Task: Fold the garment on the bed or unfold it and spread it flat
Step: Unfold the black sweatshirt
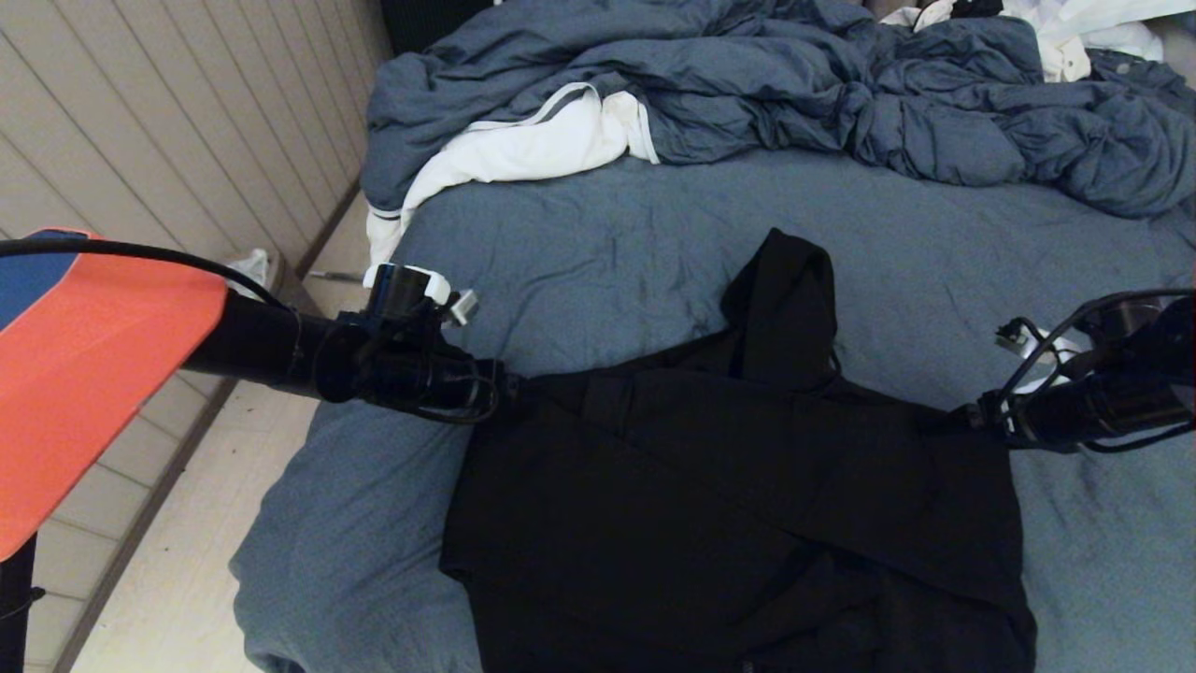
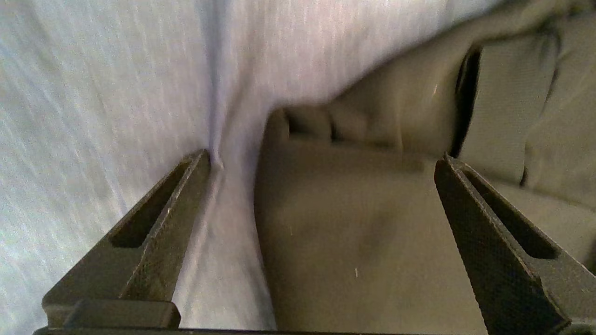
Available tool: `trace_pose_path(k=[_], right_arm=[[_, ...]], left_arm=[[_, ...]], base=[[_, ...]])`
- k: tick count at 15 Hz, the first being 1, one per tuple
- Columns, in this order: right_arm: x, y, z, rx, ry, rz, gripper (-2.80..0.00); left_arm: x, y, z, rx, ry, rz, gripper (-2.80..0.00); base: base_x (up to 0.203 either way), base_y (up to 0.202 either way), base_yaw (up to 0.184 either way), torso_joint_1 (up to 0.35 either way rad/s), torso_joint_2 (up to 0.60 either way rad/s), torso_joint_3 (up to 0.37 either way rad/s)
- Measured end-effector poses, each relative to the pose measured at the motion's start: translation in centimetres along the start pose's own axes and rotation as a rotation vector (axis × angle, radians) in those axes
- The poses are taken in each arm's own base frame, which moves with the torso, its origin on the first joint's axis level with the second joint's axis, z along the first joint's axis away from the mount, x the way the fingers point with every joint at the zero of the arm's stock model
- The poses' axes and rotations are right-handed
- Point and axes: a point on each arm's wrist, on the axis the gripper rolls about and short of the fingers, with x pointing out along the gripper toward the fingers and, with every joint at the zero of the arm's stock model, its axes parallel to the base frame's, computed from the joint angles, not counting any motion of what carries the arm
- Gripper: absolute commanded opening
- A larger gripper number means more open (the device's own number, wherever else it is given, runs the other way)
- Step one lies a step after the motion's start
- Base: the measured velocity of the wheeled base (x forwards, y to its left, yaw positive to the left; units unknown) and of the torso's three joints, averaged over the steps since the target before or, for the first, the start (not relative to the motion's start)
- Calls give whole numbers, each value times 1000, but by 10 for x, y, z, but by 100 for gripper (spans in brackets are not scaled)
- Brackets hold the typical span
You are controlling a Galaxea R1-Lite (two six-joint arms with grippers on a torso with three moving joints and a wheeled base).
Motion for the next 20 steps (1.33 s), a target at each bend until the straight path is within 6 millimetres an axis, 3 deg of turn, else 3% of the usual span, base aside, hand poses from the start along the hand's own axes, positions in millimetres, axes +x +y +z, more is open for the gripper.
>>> trace_pose_path(k=[6,7,15,20], right_arm=[[2,0,1,-3,1,2,0],[2,0,1,-5,-1,2,-280],[5,2,0,-12,-3,6,-280],[8,8,3,-35,-12,11,-280]], left_arm=[[9,7,-1,15,-37,17,0],[9,8,-2,14,-33,19,-280],[3,7,-10,7,-9,20,-280],[-6,3,-4,10,-33,21,-280]], base=[[0,0,0,0,0,0],[0,0,0,0,0,0],[0,0,0,0,0,0],[0,0,0,0,0,0]])
